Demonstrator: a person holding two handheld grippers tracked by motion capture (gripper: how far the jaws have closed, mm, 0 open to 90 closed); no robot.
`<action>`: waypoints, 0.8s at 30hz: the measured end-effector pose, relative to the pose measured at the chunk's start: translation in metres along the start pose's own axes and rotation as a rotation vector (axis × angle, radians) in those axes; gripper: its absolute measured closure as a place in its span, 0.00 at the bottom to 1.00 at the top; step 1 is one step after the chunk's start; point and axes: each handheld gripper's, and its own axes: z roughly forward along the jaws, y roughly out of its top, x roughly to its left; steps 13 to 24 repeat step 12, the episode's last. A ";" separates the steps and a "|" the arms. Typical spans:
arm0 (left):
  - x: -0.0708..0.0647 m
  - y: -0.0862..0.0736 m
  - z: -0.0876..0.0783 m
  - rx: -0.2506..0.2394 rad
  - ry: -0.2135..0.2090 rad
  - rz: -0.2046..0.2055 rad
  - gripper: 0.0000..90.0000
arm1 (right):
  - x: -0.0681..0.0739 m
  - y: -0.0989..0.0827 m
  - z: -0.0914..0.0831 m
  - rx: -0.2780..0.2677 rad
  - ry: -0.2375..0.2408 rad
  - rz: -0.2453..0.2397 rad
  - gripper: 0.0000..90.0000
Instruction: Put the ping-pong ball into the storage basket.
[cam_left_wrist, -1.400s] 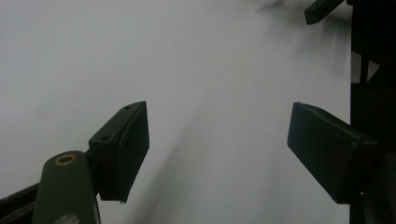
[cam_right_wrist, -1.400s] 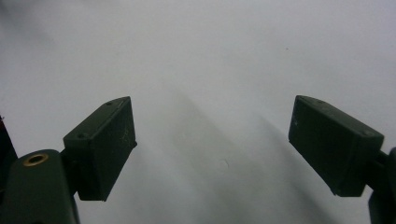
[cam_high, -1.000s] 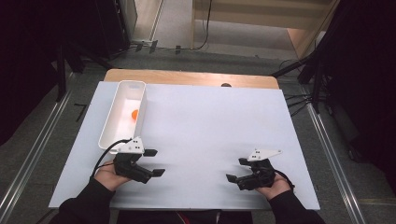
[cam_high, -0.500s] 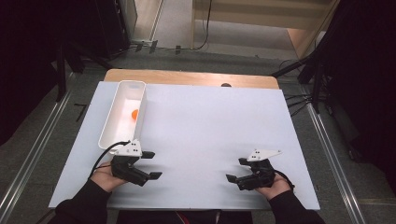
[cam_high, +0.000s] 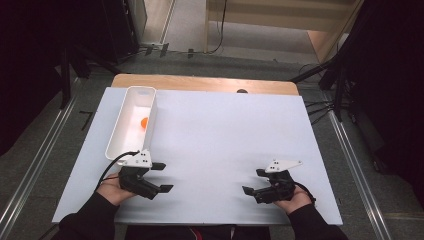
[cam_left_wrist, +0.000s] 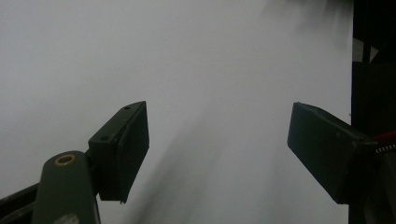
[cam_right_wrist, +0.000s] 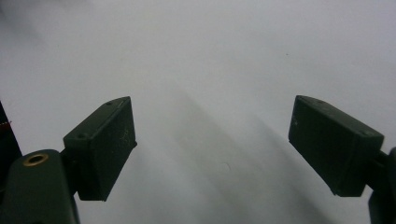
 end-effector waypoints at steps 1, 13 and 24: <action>0.000 0.000 0.000 0.000 0.000 0.000 0.24 | 0.000 0.000 0.000 0.001 0.001 -0.002 0.15; 0.001 -0.001 0.002 -0.006 -0.004 0.003 0.24 | -0.001 0.000 -0.002 -0.005 -0.011 0.004 0.15; 0.001 -0.001 0.002 -0.006 -0.004 0.003 0.24 | -0.001 0.000 -0.002 -0.005 -0.011 0.004 0.15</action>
